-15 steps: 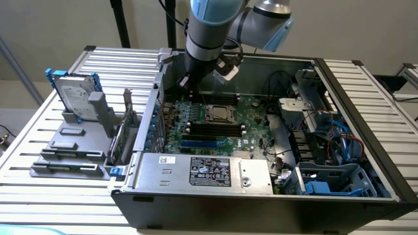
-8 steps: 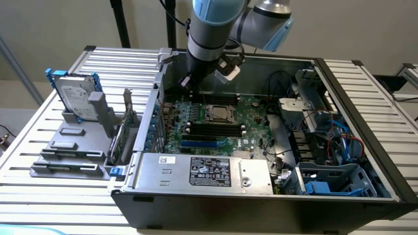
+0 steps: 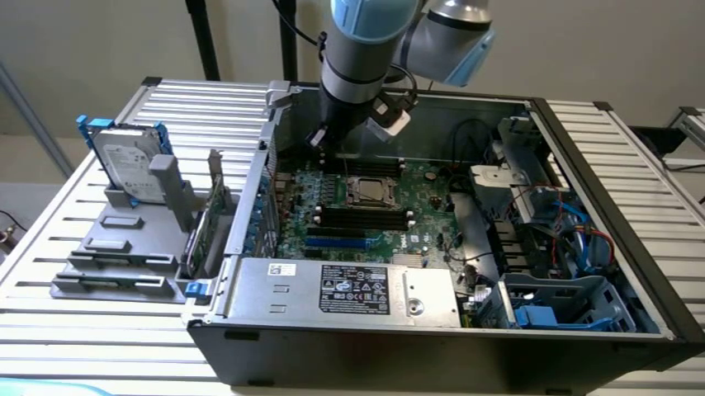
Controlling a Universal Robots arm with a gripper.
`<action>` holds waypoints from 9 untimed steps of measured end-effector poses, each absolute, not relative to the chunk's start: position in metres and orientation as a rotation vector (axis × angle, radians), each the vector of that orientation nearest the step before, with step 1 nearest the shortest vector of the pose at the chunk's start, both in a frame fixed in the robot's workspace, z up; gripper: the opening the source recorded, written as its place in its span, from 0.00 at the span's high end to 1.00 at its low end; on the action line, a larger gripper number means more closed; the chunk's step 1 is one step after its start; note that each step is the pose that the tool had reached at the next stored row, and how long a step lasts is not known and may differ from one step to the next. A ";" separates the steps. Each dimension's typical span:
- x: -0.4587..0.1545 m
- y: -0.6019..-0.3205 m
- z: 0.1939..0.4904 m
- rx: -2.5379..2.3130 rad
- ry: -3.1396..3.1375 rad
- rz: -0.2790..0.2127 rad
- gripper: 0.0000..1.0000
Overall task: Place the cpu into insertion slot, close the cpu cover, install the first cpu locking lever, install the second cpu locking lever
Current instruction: 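Install the first cpu locking lever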
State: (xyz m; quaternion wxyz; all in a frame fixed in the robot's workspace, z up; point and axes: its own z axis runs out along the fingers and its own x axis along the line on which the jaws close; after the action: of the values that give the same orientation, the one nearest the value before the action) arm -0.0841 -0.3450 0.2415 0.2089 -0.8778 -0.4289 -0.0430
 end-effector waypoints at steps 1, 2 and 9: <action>-0.084 -0.345 0.241 -2.443 -1.194 -0.123 0.89; -0.084 -0.346 0.242 -2.443 -1.195 -0.126 0.89; -0.078 -0.348 0.241 -2.446 -1.196 -0.136 0.89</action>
State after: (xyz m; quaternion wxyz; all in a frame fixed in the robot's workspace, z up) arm -0.0776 -0.3477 0.2414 0.2061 -0.8780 -0.4293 -0.0488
